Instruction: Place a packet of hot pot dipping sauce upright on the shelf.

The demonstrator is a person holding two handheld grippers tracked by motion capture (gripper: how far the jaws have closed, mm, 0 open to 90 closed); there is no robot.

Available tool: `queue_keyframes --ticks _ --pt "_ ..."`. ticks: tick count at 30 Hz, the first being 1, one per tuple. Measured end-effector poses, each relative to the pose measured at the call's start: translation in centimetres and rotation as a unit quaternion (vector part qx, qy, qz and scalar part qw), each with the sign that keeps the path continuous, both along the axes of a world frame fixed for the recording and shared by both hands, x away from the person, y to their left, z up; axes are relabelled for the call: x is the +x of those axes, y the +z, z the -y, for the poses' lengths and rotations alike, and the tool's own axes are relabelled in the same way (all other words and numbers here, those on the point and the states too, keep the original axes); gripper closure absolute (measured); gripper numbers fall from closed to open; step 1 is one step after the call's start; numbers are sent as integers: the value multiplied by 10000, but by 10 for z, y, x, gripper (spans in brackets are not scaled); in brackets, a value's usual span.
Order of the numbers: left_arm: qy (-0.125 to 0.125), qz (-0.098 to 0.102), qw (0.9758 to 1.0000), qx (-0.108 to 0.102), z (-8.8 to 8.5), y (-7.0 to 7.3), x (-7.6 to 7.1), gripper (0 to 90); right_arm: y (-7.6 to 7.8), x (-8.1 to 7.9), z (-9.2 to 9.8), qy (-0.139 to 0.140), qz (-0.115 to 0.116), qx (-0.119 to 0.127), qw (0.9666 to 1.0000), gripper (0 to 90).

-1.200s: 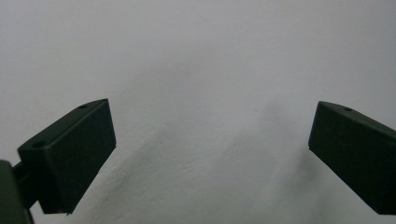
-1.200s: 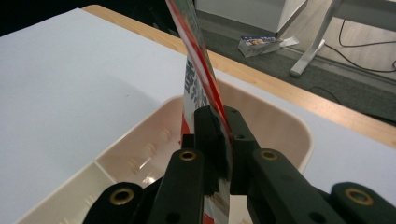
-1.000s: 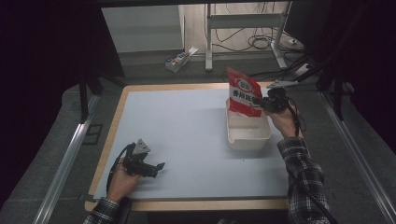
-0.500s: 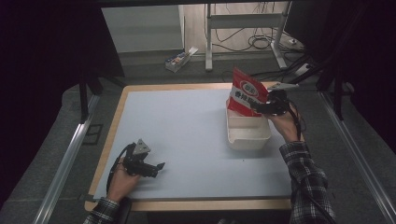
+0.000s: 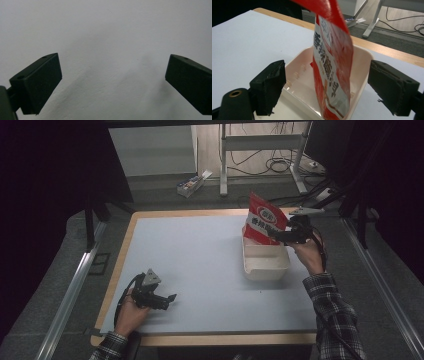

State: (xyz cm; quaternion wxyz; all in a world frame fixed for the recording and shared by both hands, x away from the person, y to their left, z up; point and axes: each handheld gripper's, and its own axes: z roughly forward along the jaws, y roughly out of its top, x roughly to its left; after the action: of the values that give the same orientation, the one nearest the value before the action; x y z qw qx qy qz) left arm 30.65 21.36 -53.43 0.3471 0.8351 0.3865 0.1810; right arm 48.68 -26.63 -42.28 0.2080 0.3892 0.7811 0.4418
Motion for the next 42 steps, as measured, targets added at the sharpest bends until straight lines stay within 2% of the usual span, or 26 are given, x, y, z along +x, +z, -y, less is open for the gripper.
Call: queue_keyframes --ticks 12,23,31,42 --pt "5 13 10000 -14 0 0 0 7 10 -20 4 -75 -22 -24 10000 100" --pt "0 9 10000 6 1 0 0 7 10 -44 9 -61 -110 12 9999 83" --pt "-19 2 10000 2 1 0 0 6 8 -66 11 -37 -111 25 9999 65" --pt "-52 13 10000 27 1 1 -1 4 5 -101 4 173 -115 10 9998 43"
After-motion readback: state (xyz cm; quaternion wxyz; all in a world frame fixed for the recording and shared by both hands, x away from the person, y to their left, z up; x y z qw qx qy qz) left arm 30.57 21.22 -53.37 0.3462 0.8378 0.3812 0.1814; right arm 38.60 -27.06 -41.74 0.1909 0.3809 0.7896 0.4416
